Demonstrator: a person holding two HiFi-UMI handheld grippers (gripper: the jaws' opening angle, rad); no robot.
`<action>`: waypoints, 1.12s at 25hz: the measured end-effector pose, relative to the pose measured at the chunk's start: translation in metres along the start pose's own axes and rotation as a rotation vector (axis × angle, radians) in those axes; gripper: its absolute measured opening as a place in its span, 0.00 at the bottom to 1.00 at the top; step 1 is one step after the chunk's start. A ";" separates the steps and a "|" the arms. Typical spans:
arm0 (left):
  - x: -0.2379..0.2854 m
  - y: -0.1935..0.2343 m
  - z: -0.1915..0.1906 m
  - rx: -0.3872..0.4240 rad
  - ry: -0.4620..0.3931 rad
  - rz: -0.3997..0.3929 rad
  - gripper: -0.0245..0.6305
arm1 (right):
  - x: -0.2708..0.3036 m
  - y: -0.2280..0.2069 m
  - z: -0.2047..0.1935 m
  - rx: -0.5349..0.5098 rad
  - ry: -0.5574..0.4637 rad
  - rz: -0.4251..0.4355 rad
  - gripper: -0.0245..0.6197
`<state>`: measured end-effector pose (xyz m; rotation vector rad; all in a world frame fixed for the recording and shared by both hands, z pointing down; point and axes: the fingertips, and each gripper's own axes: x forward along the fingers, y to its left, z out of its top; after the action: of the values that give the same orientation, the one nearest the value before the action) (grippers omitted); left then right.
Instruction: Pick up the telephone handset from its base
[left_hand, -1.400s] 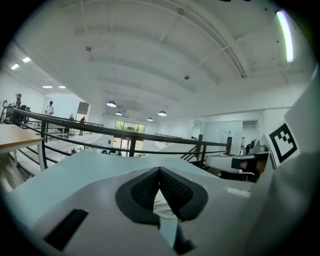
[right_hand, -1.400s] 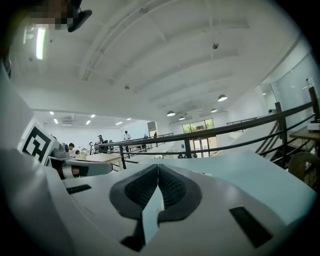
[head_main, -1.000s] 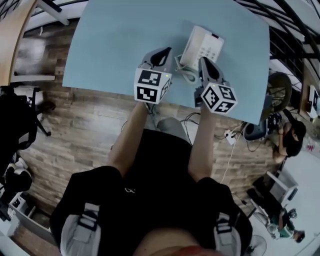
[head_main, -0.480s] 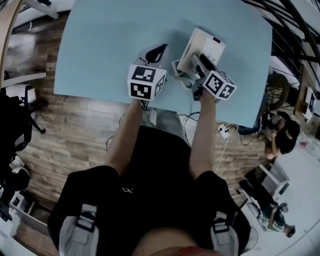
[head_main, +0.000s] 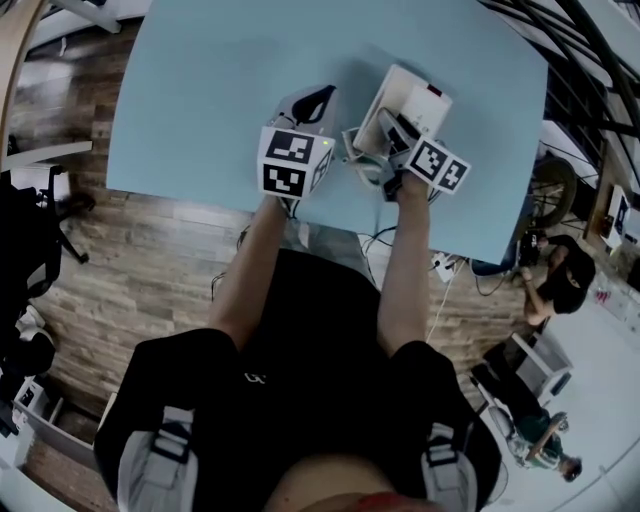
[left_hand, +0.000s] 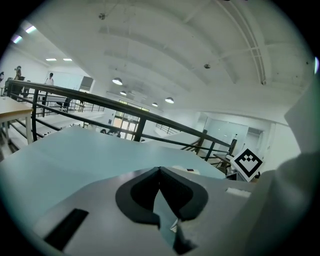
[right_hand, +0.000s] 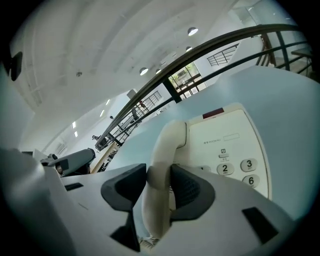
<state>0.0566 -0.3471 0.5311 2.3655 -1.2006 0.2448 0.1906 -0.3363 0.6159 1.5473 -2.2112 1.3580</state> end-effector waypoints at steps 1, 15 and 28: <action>0.000 0.001 0.002 0.003 -0.004 0.002 0.04 | 0.000 0.002 0.000 -0.001 -0.002 -0.004 0.26; -0.008 -0.024 0.083 0.123 -0.163 -0.011 0.04 | -0.042 0.074 0.071 -0.141 -0.168 0.045 0.17; -0.039 -0.085 0.172 0.225 -0.383 -0.056 0.04 | -0.167 0.170 0.176 -0.591 -0.617 0.084 0.17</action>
<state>0.0921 -0.3602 0.3390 2.7241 -1.3312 -0.1050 0.1986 -0.3342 0.3196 1.7749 -2.6739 0.1545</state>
